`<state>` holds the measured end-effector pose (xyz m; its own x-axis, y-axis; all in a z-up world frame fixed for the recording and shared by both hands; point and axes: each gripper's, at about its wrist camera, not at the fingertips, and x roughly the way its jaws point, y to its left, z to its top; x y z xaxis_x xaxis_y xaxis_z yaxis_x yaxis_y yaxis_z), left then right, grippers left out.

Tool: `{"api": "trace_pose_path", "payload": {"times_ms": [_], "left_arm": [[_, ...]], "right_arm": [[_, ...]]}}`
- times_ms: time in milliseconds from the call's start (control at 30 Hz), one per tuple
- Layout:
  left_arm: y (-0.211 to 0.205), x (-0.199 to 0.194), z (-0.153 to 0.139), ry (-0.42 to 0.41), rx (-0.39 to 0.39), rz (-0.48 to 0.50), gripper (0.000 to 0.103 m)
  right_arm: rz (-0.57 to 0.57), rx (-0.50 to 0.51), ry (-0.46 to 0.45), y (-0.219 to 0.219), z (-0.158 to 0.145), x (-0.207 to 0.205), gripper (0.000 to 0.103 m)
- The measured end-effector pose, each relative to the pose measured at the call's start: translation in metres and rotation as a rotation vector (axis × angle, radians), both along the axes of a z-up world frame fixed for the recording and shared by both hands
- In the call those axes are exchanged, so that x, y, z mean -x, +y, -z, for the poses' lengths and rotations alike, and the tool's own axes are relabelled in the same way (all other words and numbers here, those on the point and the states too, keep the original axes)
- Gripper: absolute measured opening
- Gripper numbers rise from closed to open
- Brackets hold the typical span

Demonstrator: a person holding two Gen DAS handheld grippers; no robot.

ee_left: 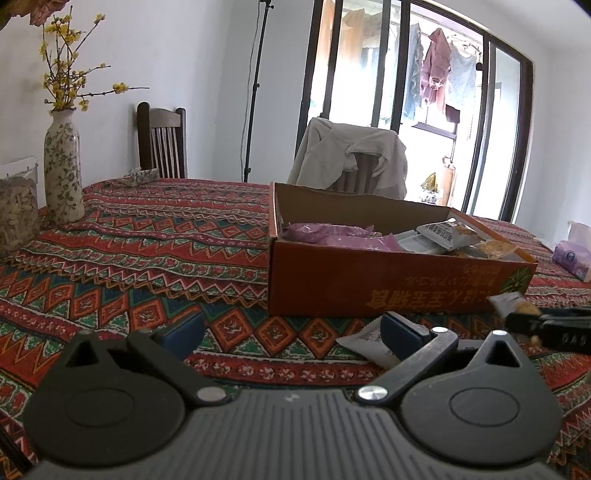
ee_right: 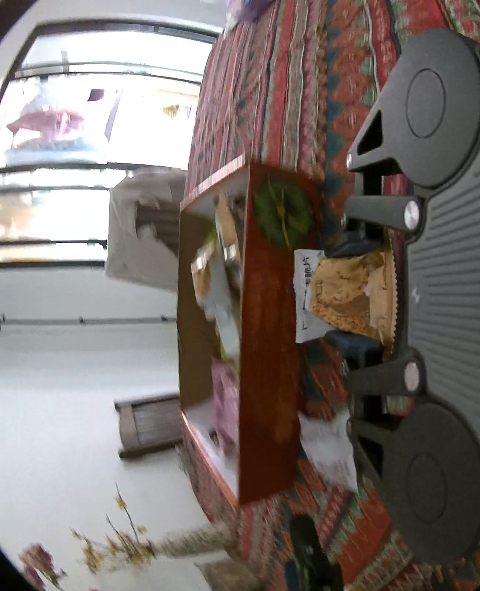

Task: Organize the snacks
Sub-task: 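Grasp a white printed packet with the left gripper while the right gripper holds the cracker packet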

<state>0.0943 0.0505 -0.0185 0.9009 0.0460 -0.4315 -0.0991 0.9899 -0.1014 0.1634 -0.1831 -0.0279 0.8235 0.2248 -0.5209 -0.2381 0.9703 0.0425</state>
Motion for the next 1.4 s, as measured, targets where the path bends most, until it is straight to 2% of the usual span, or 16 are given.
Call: {"api": "trace_pose_path", "payload": {"times_ms": [200, 400, 467, 567, 600, 700, 900, 1033, 1233, 1333, 1400], "left_arm": [[-0.004, -0.001, 0.000, 0.009, -0.031, -0.013, 0.103], [-0.010, -0.004, -0.001, 0.026, -0.069, -0.036, 0.103], [-0.012, -0.008, -0.003, 0.047, -0.053, -0.041, 0.103], [-0.018, -0.014, -0.008, 0.072, 0.018, -0.006, 0.103], [-0.023, -0.016, -0.010, 0.072, 0.021, 0.006, 0.103], [-0.045, -0.025, -0.015, 0.075, -0.033, 0.031, 0.103], [-0.083, -0.051, -0.015, 0.157, -0.071, 0.067, 0.103], [-0.097, -0.066, -0.003, 0.235, -0.112, 0.029, 0.103], [-0.090, -0.072, 0.011, 0.319, -0.116, -0.042, 0.103], [-0.082, -0.071, 0.013, 0.338, -0.063, -0.054, 0.103], [-0.081, -0.070, 0.013, 0.339, -0.066, -0.056, 0.103]], "right_arm": [[0.076, 0.014, -0.087, -0.024, 0.002, 0.000, 0.041], [0.052, 0.006, -0.130, -0.025, 0.002, 0.004, 0.041], [0.045, 0.007, -0.142, -0.025, 0.001, 0.007, 0.041], [0.046, 0.001, -0.152, -0.024, 0.000, 0.009, 0.041], [0.046, 0.000, -0.154, -0.024, 0.000, 0.010, 0.041], [0.051, 0.007, -0.150, -0.023, 0.000, 0.010, 0.041], [0.065, -0.009, -0.142, -0.025, 0.000, 0.009, 0.042], [0.062, -0.020, -0.142, -0.026, 0.000, 0.009, 0.042], [0.051, -0.038, -0.132, -0.030, 0.001, 0.007, 0.042], [0.049, -0.048, -0.129, -0.031, 0.001, 0.007, 0.042], [0.047, -0.051, -0.129, -0.032, 0.001, 0.006, 0.042]]}}
